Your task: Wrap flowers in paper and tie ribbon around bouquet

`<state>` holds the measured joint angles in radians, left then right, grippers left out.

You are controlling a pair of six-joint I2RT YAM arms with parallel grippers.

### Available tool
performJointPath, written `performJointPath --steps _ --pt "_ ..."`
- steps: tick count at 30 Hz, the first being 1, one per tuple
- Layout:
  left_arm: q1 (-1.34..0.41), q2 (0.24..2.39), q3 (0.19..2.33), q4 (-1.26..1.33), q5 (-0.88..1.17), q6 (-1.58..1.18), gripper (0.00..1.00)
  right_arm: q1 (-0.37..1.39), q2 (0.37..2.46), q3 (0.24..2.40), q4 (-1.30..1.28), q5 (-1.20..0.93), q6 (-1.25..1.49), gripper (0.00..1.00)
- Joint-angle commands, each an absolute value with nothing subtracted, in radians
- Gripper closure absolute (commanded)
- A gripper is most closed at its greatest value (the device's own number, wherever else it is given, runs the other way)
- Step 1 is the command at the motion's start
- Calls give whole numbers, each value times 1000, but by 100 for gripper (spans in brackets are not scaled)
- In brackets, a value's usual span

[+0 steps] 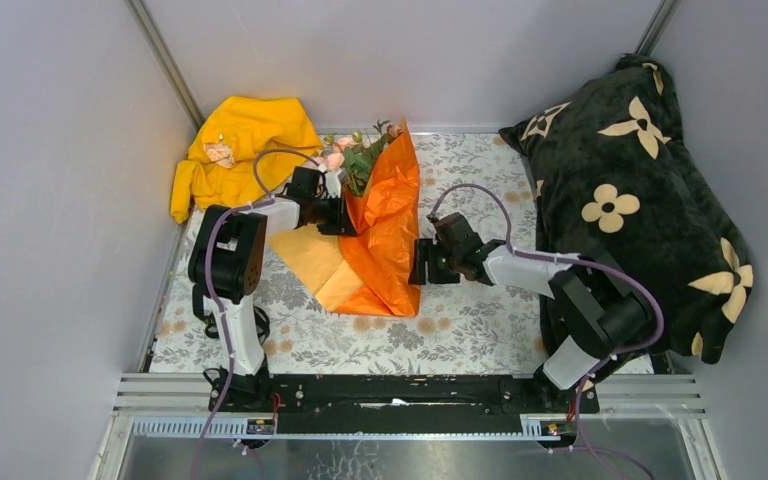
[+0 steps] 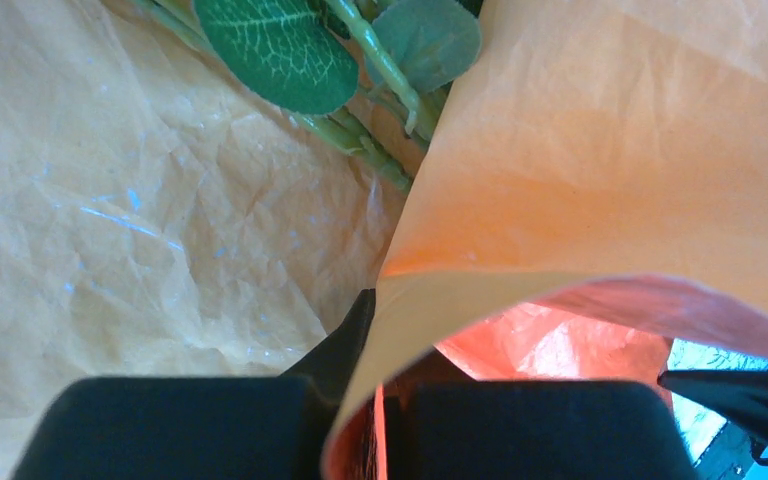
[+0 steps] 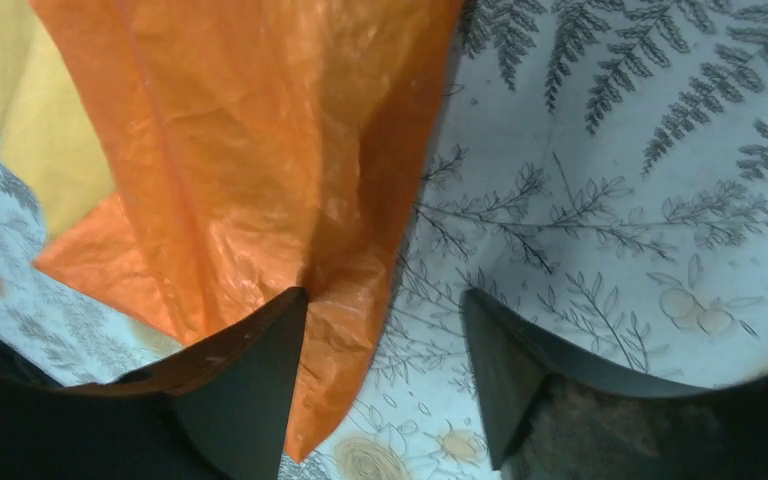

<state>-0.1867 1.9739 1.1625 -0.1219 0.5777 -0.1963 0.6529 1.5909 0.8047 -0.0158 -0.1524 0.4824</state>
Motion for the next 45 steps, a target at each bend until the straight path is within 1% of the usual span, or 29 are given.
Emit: performJointPath --steps 1,2,6,8,10,11,16,23,26,28,31,32,33,34,35,36,38,40,42,43,44,45 --pt "-172 1983 1168 -141 603 -190 92 613 1705 859 102 -311 517 41" --pt "-168 1982 1171 -143 607 -190 92 608 1733 863 114 -342 523 51" --pt "-155 1973 1192 -159 635 -188 90 586 1757 814 203 -410 578 80" --pt "-143 1963 1214 -172 639 -181 89 574 1732 775 229 -409 601 91" --pt "-127 1950 1231 -176 640 -182 88 569 1708 741 244 -414 613 99" --pt "-118 1944 1239 -178 646 -185 89 569 1698 729 243 -418 615 100" --pt "-101 1925 1220 -171 689 -200 88 569 1630 661 232 -404 615 100" --pt "-101 2000 1184 -192 777 -245 91 569 1492 535 187 -390 643 100" --pt "-103 1997 1151 -195 789 -231 94 570 1407 450 172 -393 691 100" --pt "-103 1994 1123 -197 770 -205 100 570 1355 391 171 -395 726 100" --pt "-104 2005 1095 -195 778 -181 100 570 1304 354 162 -417 734 100" --pt "-105 2011 1088 -194 786 -178 100 571 1297 361 154 -434 723 98" --pt "-106 2014 1083 -195 793 -173 100 570 1297 379 129 -448 704 90" --pt "-108 2016 1077 -194 795 -170 100 570 1301 405 98 -458 680 80" --pt "-109 2016 1074 -193 793 -164 100 570 1305 441 50 -454 656 65" --pt "-109 2011 1071 -192 784 -159 100 571 1307 482 -17 -427 624 55" --pt "-109 1996 1062 -185 751 -143 100 568 1296 566 -147 -345 562 45" --pt "-109 1975 1049 -165 730 -134 100 569 1274 649 -241 -251 504 42" --pt "-109 1968 1041 -148 716 -130 100 570 1275 739 -305 -170 453 43" --pt "-109 1968 1040 -144 706 -128 100 575 1286 792 -322 -170 434 48" --pt "-109 1969 1041 -143 700 -128 100 592 1302 819 -323 -172 419 60" --pt "-109 1972 1043 -146 700 -129 100 630 1320 838 -308 -178 411 67"
